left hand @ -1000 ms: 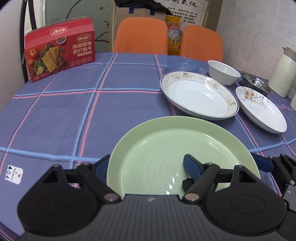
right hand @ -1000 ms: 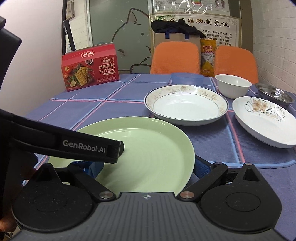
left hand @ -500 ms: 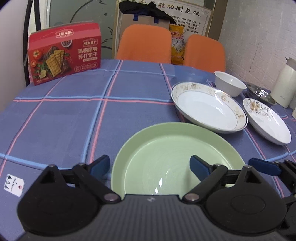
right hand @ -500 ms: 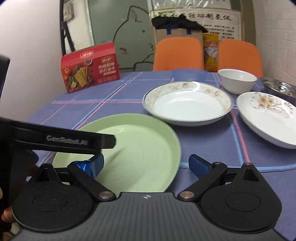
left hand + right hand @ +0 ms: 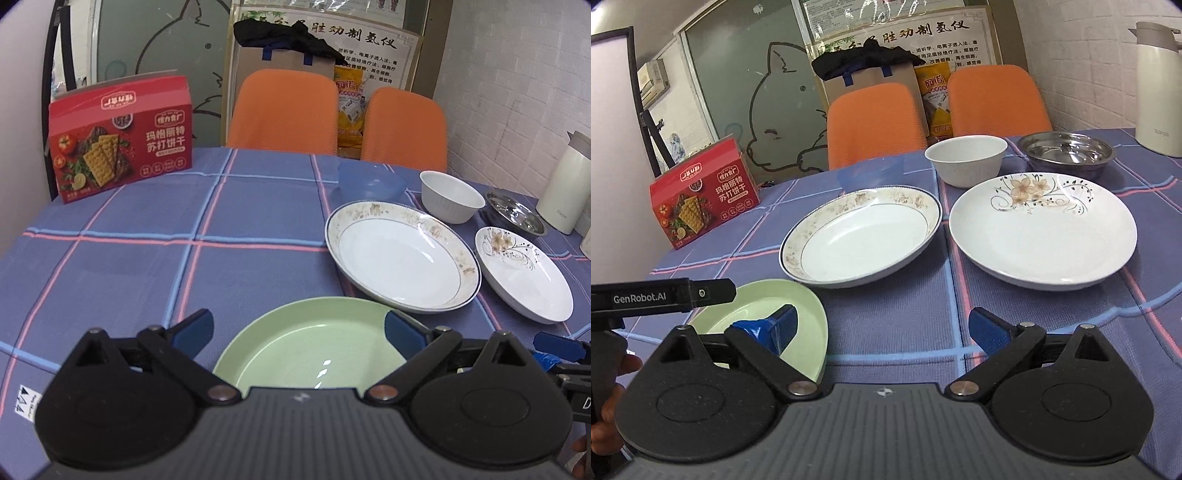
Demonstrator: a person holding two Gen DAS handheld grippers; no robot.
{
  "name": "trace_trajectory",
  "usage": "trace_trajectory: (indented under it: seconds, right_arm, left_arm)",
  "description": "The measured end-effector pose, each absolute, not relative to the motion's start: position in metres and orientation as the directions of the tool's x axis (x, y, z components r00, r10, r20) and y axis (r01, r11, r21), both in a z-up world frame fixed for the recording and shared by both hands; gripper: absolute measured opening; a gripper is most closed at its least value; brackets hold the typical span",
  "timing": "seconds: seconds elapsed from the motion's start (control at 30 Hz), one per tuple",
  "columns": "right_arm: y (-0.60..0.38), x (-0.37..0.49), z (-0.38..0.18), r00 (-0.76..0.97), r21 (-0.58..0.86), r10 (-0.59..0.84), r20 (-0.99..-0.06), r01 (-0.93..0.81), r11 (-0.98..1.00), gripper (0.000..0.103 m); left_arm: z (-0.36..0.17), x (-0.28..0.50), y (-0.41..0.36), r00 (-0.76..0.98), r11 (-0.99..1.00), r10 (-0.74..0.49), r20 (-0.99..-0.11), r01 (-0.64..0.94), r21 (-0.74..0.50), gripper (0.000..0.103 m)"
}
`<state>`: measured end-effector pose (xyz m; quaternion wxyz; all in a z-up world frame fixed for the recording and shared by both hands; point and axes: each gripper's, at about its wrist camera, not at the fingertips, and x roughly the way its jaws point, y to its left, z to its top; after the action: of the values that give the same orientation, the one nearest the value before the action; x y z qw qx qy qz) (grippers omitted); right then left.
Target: Organize plates and bowls
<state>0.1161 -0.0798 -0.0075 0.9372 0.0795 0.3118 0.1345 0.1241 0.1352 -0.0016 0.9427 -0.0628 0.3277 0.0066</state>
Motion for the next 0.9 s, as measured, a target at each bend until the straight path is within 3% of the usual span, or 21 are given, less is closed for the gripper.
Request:
trace_trajectory:
  seconds: [0.33,0.7,0.9]
  right_arm:
    - [-0.066,0.194,-0.019,0.676,0.341,0.404,-0.617,-0.233,0.911,0.087]
    - [-0.043,0.215,-0.018,0.672,0.243,0.342,-0.657,-0.241,0.94,0.089]
    - [-0.041,0.211,-0.015,0.63,0.258,0.407,-0.661,-0.318,0.912,0.088]
  left_arm:
    - [0.009,0.164,0.144,0.792,0.994,0.02,-0.61,-0.083,-0.075,0.098]
    - [-0.005,0.197,0.175,0.759,0.988,0.051,-0.649,-0.132,-0.076,0.098]
    - [-0.003,0.211,0.178,0.761,0.992,0.031,-0.648,-0.105,-0.076,0.098]
